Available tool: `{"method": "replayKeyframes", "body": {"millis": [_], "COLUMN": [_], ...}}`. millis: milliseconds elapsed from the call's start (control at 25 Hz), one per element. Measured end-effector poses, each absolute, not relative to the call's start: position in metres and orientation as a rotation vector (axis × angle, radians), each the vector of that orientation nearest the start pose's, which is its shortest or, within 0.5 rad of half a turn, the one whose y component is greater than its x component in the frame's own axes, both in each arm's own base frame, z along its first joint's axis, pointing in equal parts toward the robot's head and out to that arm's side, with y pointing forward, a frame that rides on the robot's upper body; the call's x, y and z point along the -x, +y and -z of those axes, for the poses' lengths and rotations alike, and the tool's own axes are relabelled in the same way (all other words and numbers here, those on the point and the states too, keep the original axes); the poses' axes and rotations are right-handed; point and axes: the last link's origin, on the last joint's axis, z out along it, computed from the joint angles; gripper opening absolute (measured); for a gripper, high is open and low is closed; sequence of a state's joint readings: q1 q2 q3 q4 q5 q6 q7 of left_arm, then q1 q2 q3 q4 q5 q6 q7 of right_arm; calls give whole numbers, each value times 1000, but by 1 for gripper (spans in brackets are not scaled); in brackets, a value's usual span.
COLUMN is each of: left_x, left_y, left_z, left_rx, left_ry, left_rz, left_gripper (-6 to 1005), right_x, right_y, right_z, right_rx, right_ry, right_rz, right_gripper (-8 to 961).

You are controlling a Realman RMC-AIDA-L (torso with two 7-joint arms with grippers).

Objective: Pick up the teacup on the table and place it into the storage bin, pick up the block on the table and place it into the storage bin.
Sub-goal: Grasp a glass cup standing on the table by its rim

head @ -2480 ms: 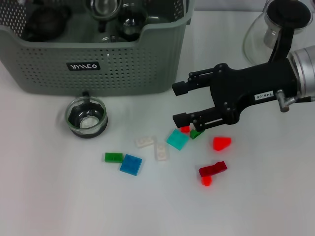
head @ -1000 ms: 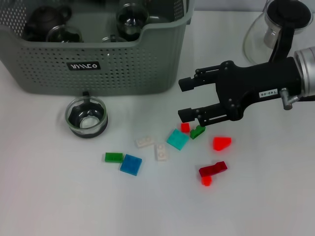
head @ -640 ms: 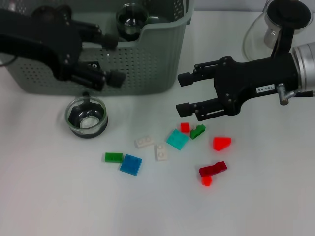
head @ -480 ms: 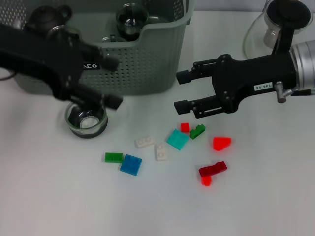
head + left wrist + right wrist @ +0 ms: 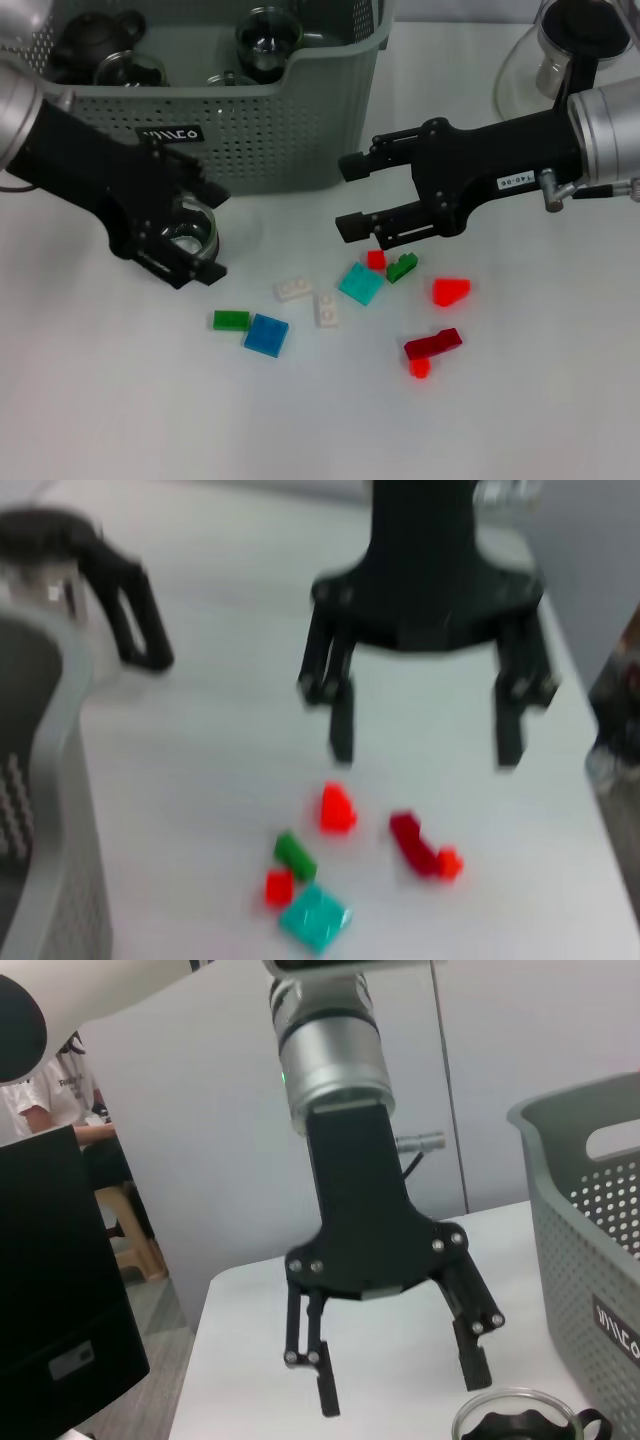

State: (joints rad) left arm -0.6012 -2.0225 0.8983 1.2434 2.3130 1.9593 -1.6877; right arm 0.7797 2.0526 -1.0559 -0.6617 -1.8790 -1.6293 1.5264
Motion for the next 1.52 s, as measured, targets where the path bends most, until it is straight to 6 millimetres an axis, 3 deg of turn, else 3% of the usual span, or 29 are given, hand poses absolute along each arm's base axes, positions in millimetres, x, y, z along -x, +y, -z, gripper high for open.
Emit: {"method": "replayKeyframes", "body": {"millis": [240, 600, 1080, 1520], "left_x": [214, 222, 228, 228], "left_y": [329, 331, 336, 337], "left_z": [-61, -33, -9, 7], "left_rx": [3070, 2975, 2910, 2909], "left_ry": [-283, -192, -134, -115], "left_rz": [-239, -537, -767, -856], "left_gripper": [886, 885, 886, 886], "right_x": [-151, -150, -153, -156], "right_y": [356, 361, 362, 363], "right_z": [32, 34, 38, 38], "right_rx": [3149, 3122, 3106, 3094], "right_ry": [306, 350, 393, 402], "right_rz": [-638, -624, -621, -615], "right_gripper": [770, 770, 770, 770]}}
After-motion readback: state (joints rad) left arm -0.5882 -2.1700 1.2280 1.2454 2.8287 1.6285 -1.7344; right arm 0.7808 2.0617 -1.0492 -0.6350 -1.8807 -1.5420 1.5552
